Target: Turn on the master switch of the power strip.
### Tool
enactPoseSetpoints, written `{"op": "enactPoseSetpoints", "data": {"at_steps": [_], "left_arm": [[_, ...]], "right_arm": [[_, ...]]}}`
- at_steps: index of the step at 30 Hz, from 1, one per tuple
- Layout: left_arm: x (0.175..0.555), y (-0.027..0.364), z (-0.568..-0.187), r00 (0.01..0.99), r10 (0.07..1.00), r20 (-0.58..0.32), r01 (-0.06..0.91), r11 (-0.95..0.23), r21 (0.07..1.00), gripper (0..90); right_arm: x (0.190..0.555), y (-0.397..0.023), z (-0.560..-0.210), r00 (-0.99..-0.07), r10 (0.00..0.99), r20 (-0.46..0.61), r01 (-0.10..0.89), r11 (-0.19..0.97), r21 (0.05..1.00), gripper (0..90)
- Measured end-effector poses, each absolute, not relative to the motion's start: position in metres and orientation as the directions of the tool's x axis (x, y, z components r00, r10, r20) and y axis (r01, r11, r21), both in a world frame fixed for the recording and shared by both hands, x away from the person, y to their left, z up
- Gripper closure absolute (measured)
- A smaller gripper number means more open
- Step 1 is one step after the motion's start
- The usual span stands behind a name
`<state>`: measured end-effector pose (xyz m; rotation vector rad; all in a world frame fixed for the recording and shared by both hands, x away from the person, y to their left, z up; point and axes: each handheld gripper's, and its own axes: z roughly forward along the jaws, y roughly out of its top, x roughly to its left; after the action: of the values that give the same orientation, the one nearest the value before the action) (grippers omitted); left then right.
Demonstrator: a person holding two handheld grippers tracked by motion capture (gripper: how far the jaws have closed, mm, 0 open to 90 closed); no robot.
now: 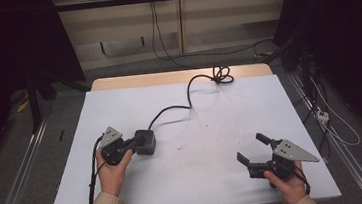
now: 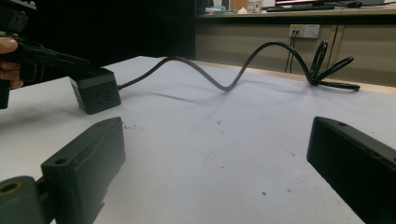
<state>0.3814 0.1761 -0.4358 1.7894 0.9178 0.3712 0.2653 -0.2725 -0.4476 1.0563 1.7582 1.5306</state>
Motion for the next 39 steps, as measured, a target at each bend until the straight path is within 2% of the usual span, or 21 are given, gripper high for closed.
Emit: {"op": "enactPoseSetpoints", "data": {"at_steps": [8, 11, 13, 16, 19, 22, 24, 33, 39], "left_arm": [[0.381, 0.177, -0.432, 0.667, 0.724, -0.178, 0.403, -0.149, 0.903, 66.3], [0.381, 0.177, -0.431, 0.662, 0.725, -0.190, 0.410, -0.138, 0.902, 62.6], [0.382, 0.178, -0.431, 0.659, 0.727, -0.191, 0.416, -0.141, 0.898, 55.1], [0.382, 0.177, -0.430, 0.662, 0.722, -0.199, 0.416, -0.133, 0.900, 48.4], [0.381, 0.177, -0.429, 0.667, 0.721, -0.188, 0.410, -0.145, 0.900, 45.5], [0.382, 0.176, -0.428, 0.669, 0.715, -0.202, 0.421, -0.141, 0.896, 33.1], [0.381, 0.176, -0.428, 0.677, 0.709, -0.197, 0.415, -0.147, 0.898, 32.7], [0.381, 0.177, -0.425, 0.680, 0.705, -0.200, 0.418, -0.149, 0.896, 17.0], [0.378, 0.180, -0.423, 0.683, 0.703, -0.197, 0.416, -0.153, 0.896, 11.1]], "right_arm": [[0.265, -0.272, -0.448, -0.525, 0.848, 0.074, 0.191, 0.033, 0.981, 3.8], [0.265, -0.272, -0.447, -0.525, 0.848, 0.073, 0.191, 0.033, 0.981, 3.8], [0.265, -0.272, -0.447, -0.524, 0.849, 0.073, 0.191, 0.033, 0.981, 3.8], [0.265, -0.272, -0.447, -0.524, 0.848, 0.073, 0.191, 0.034, 0.981, 3.8], [0.266, -0.272, -0.447, -0.526, 0.847, 0.074, 0.192, 0.033, 0.981, 3.8], [0.266, -0.272, -0.447, -0.527, 0.847, 0.074, 0.192, 0.033, 0.981, 3.8], [0.266, -0.272, -0.448, -0.527, 0.847, 0.075, 0.193, 0.033, 0.981, 3.8], [0.266, -0.272, -0.447, -0.526, 0.847, 0.077, 0.195, 0.032, 0.980, 3.8], [0.266, -0.273, -0.448, -0.524, 0.849, 0.072, 0.192, 0.036, 0.981, 3.8]]}}
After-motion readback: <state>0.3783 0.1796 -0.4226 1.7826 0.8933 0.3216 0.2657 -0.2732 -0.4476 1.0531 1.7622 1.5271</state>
